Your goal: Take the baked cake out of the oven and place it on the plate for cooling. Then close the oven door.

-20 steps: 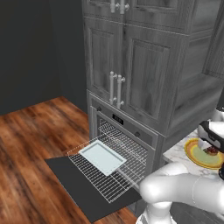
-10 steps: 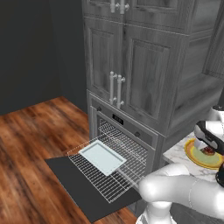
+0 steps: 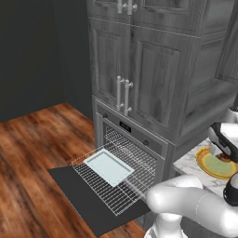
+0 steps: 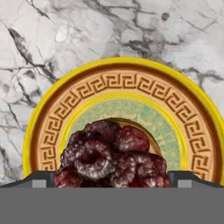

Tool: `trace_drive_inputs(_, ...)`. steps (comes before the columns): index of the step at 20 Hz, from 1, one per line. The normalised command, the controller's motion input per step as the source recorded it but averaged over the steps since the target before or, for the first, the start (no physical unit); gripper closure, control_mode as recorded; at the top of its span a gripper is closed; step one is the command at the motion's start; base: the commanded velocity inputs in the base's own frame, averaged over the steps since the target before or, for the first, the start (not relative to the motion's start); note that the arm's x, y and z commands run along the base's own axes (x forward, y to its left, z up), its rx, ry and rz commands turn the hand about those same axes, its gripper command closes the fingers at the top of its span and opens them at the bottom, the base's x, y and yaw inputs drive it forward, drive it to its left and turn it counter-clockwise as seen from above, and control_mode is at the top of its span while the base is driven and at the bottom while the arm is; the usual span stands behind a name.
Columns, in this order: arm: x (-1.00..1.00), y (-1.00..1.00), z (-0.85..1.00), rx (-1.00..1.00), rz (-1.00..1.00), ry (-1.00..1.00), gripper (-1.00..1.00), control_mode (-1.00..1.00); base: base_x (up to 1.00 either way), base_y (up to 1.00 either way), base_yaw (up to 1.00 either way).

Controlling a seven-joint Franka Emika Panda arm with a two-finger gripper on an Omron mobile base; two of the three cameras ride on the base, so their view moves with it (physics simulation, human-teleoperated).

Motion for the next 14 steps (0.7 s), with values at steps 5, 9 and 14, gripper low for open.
trace_drive_inputs(5, -0.24, 0.09, -0.20, 0.00, 0.00, -0.04, -1.00, -1.00, 0.00, 0.00, 0.00)
trace_drive_inputs(9, -0.05, 0.12, -0.26, -0.08, 0.00, -0.10, -1.00, -1.00, 0.00, 0.00, 0.00)
trace_drive_inputs(14, -0.04, 0.10, -0.01, -0.13, 0.03, -0.09, -1.00, -1.00, 0.00, 0.00, 0.00)
